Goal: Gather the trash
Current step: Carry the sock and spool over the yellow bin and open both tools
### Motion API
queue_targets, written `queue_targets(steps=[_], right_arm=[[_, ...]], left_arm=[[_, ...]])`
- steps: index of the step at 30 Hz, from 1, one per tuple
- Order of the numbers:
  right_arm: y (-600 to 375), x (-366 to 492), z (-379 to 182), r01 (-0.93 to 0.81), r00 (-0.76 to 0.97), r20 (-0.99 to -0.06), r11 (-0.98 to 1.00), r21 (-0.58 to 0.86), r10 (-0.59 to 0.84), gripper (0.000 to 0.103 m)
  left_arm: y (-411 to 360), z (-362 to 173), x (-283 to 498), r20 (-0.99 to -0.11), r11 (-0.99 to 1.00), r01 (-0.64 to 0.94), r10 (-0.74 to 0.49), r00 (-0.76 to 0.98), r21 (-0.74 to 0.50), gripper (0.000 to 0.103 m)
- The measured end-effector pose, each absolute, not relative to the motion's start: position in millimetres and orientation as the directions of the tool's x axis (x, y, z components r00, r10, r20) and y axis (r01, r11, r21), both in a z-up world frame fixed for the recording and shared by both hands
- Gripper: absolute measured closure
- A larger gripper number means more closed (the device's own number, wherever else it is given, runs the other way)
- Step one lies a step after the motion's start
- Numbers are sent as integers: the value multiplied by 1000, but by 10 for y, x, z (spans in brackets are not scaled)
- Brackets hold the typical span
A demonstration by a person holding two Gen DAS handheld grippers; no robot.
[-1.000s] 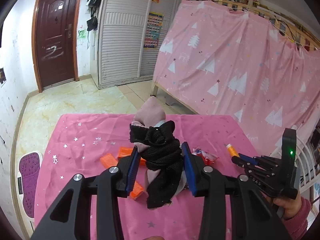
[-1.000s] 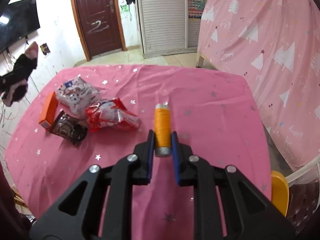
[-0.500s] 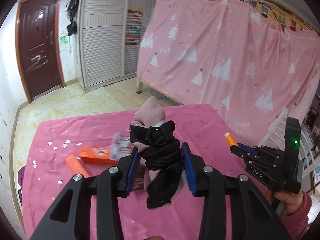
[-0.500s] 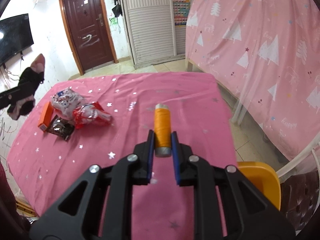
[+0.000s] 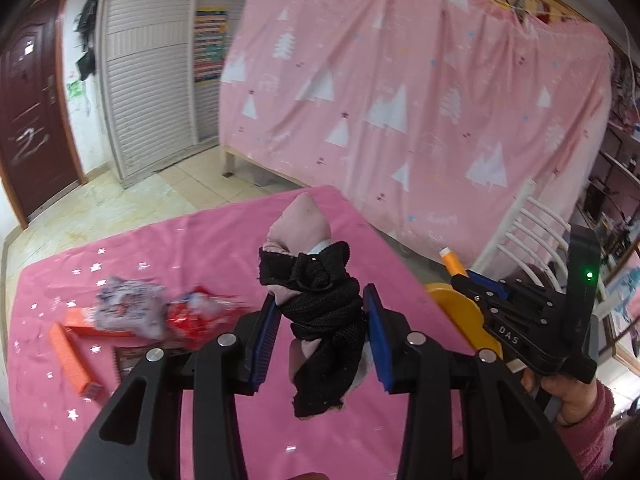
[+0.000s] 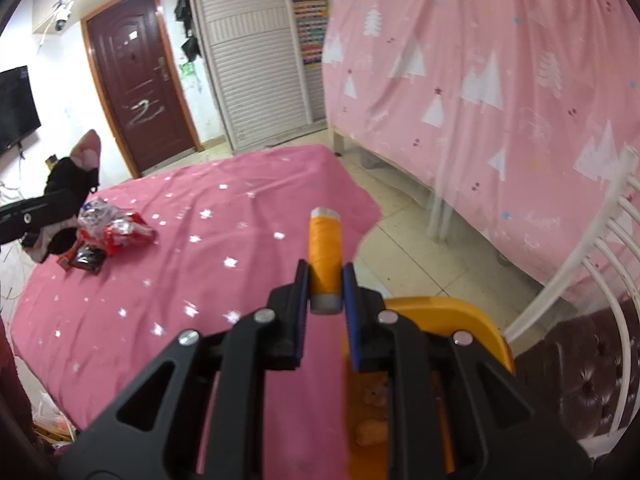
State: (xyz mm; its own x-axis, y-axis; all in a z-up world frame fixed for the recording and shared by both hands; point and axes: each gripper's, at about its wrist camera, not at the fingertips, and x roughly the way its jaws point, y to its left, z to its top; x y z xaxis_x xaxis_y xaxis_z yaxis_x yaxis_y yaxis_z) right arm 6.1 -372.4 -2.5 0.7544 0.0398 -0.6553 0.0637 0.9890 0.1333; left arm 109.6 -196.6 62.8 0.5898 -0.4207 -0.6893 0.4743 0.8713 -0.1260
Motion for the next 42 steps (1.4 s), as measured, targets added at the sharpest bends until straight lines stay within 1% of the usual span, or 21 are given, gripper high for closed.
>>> queue_targets(steps=[4,15,21,23,26,27,28,29,30,32,42], right_arm=[[-3921,-32,-163,92,738,-675,987,135,23,87],[-4298,-150,-401,133,725,-688,971,201,43,87],[-4442,-104,-639,163,678,-732,959,233,63,87],[-4474,-92,-676,172,670,-740,956,239,65,87],[-4513,-95,-726,182,657,-751,953,244,67,86],[-4525,-90,-738,184,653,-755,952,246,69,79],[-4530,-82,-749,185,648,-758,952,246,70,65],[-4535,-85,-753,185,648,-758,952,245,69,60],[-4536,-86,-751,186,649,-758,952,245,68,58],[-4542,-81,-753,192,645,-762,953,234,57,57],[-4518,-108,-698,181,661,-748,953,242,64,57]], left_arm=[[-2290,598,1046,-704,843,522,-451,548,-134,68],[-3090,433,944,-750,790,601,-470,465,-122,68],[-3413,296,973,-779,764,626,-485,398,-156,68],[-3517,251,990,-786,755,631,-494,371,-176,67],[-3638,211,978,-792,749,638,-495,357,-181,61],[-3664,206,972,-792,748,639,-496,356,-182,58],[-3692,208,962,-792,746,641,-496,356,-179,56],[-3700,216,964,-792,745,642,-496,356,-178,51],[-3720,222,954,-792,745,643,-495,356,-176,48],[-3738,238,937,-790,743,646,-497,360,-173,46],[-3641,300,904,-781,751,638,-496,380,-167,45]])
